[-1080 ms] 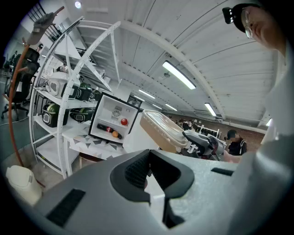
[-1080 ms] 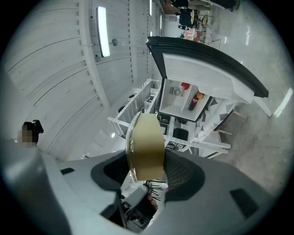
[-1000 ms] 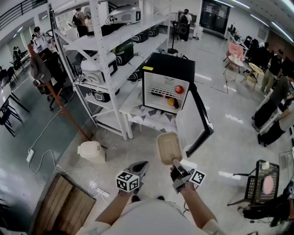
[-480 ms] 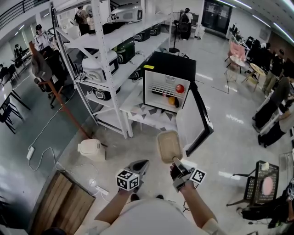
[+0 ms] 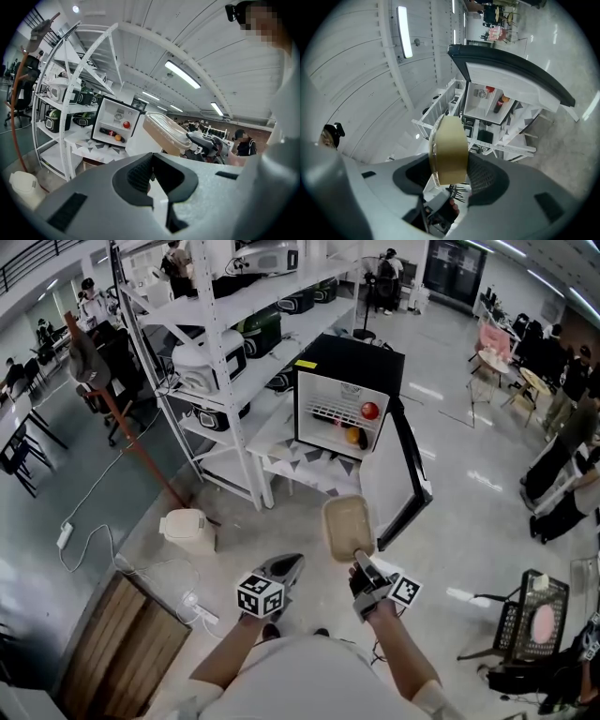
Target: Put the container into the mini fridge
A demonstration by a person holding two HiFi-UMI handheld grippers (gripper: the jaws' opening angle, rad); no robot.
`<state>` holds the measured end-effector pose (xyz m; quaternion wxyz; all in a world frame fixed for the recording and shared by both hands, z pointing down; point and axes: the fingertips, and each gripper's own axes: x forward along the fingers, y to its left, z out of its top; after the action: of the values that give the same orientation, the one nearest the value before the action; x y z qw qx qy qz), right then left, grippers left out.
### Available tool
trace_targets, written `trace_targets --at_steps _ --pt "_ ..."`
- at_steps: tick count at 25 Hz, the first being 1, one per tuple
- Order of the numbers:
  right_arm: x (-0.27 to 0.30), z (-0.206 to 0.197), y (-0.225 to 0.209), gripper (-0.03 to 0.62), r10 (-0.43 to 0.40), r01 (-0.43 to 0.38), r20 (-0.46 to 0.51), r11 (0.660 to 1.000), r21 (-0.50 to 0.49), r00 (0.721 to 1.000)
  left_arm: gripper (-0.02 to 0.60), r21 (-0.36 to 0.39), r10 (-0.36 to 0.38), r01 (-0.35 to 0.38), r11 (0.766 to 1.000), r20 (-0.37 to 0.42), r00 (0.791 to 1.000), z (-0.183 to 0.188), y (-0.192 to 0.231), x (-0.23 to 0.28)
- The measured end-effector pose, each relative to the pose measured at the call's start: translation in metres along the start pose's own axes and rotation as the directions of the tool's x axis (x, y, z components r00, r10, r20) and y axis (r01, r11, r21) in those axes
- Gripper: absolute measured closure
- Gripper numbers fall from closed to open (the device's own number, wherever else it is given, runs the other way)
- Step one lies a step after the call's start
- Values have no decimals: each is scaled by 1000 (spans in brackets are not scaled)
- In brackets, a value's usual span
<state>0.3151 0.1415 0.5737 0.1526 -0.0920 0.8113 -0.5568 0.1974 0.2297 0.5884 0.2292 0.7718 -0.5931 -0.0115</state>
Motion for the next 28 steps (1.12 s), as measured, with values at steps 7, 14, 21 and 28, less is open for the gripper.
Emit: trace_targets --at_steps 7,14,21,28 --pt "-10 11 -6 364 10 -9 -31 1000 4 999 577 9 42 -42 999 9 999 -1 -16 12" --pt "-18 18 -10 364 5 -5 -71 1000 4 997 577 -1 75 -75 997 22 997 -7 -32 23" --pt "-15 23 -24 364 -1 2 -78 1000 18 997 577 -13 96 -96 995 19 995 -13 -32 27" --pt "16 29 -33 364 1 2 -70 999 32 998 578 -18 94 -93 995 28 995 2 -3 36"
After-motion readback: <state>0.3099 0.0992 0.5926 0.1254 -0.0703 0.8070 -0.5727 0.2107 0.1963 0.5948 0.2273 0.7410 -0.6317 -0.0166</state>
